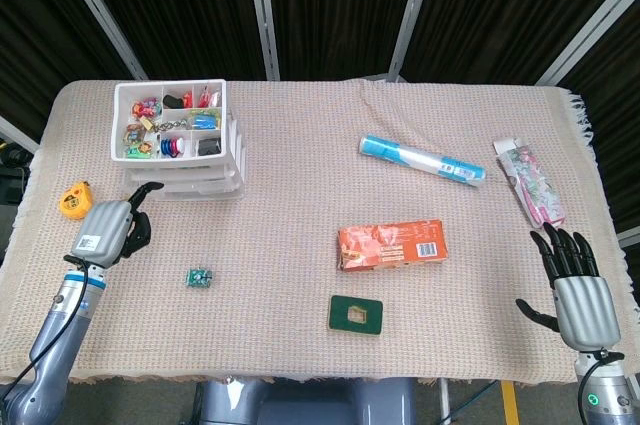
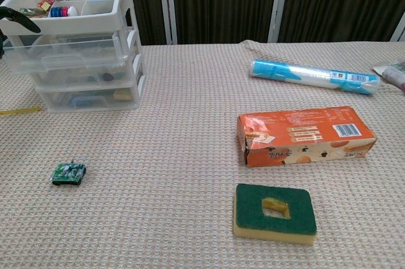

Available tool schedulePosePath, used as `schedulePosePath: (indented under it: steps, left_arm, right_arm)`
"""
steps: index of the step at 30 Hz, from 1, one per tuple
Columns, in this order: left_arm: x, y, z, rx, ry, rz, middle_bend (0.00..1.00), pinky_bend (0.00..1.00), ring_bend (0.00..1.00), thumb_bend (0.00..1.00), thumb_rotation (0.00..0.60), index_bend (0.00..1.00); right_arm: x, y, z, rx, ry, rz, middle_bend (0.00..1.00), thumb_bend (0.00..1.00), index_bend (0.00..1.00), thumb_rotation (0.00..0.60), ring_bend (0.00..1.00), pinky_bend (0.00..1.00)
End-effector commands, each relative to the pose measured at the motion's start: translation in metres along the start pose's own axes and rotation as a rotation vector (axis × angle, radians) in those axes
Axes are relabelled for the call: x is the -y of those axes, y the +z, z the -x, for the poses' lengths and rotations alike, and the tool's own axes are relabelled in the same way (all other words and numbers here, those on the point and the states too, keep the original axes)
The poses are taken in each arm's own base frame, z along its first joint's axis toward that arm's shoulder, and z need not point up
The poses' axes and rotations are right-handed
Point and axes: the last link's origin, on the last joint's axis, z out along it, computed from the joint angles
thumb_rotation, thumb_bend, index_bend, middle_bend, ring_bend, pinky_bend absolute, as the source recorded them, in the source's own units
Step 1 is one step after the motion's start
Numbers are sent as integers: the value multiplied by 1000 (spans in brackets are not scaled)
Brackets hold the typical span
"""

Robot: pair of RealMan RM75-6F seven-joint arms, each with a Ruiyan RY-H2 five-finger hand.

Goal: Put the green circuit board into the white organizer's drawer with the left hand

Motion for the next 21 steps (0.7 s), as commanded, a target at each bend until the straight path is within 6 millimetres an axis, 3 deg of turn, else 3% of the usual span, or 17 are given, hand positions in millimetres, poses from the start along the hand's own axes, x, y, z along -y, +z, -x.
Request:
schedulePosePath:
  steps: [1, 14, 21]
  left_arm:
    - [-6, 13, -9, 21, 60, -64, 929, 679, 894, 816, 600, 202]
    - [-5, 34, -2, 80, 85, -184, 930, 679, 895, 819, 600, 211]
    - [-6, 36, 2, 110, 71, -199, 932, 679, 895, 828, 600, 356]
  right_arm:
    - [0, 0, 0, 1, 0, 1, 0, 0, 72, 600, 0, 0]
    - [0, 0, 0, 4, -1, 1, 0, 0, 72, 600, 0, 0]
    - [0, 0, 0, 5, -2, 2, 0, 0, 73, 600, 0, 0]
